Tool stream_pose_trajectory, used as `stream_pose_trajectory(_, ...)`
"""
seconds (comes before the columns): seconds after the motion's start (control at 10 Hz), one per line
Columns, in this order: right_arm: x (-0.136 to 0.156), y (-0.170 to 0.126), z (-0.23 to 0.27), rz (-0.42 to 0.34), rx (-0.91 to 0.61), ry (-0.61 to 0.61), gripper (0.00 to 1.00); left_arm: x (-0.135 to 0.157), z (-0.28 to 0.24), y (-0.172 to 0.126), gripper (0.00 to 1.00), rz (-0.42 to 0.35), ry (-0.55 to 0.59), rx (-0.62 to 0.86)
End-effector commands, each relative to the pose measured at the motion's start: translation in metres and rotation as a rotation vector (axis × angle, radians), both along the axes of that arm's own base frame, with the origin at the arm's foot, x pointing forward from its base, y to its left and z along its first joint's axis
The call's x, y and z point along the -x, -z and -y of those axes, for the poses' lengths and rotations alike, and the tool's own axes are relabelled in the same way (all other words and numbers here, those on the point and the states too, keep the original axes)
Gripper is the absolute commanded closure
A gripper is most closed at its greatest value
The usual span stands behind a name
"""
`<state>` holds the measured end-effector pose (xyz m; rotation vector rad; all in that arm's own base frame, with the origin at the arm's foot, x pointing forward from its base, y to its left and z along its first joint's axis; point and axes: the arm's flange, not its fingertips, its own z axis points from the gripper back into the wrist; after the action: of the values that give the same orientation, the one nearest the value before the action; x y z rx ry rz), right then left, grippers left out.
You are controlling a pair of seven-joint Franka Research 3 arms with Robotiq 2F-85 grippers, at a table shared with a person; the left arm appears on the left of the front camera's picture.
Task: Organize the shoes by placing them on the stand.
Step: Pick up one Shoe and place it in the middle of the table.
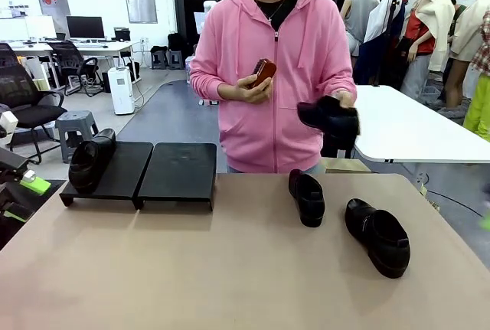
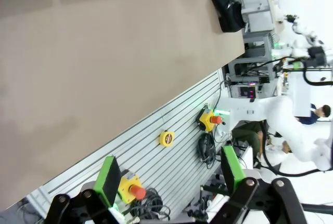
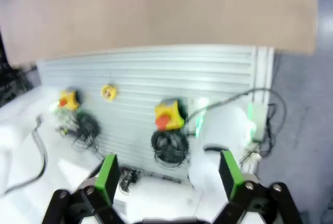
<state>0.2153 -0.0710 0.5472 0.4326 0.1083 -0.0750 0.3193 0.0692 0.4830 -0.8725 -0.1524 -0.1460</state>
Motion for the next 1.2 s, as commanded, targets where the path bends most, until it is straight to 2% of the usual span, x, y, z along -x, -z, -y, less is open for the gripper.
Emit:
stream_pose_trajectory(0.0, 0.049, -0.021, 0.083, 0.007, -0.131, 0.039, 0.0, 0.001, -0.002, 0.0, 0.0, 0.008, 0.01, 0.002)
stream_pose_trajectory(0.1, 0.063, -0.016, 0.112, 0.013, -0.221, 0.065, 0.0, 0.001, -0.002, 0.0, 0.0, 0.008, 0.01, 0.002)
stream_pose_trajectory(0.3, 0.083, 0.025, 0.165, 0.07, -0.367, 0.147, 0.0, 0.001, -0.002, 0.0, 0.0, 0.008, 0.01, 0.002)
stream_pose_trajectory(0.5, 0.099, 0.059, 0.186, 0.148, -0.467, 0.18, 0.0, 0.001, -0.002, 0.0, 0.0, 0.008, 0.01, 0.002)
stream_pose_trajectory(0.6, 0.104, 0.065, 0.186, 0.149, -0.46, 0.196, 0.0, 0.001, -0.002, 0.0, 0.0, 0.008, 0.01, 0.002)
stream_pose_trajectory(0.9, 0.101, 0.055, 0.172, 0.167, -0.42, 0.169, 0.0, 0.001, -0.002, 0.0, 0.0, 0.008, 0.01, 0.002)
stream_pose_trajectory(1.0, 0.084, 0.046, 0.154, 0.152, -0.377, 0.134, 0.0, 0.001, -0.002, 0.0, 0.0, 0.008, 0.01, 0.002)
stream_pose_trajectory(1.1, 0.059, 0.035, 0.127, 0.106, -0.301, 0.121, 0.0, 0.001, -0.002, 0.0, 0.0, 0.008, 0.01, 0.002)
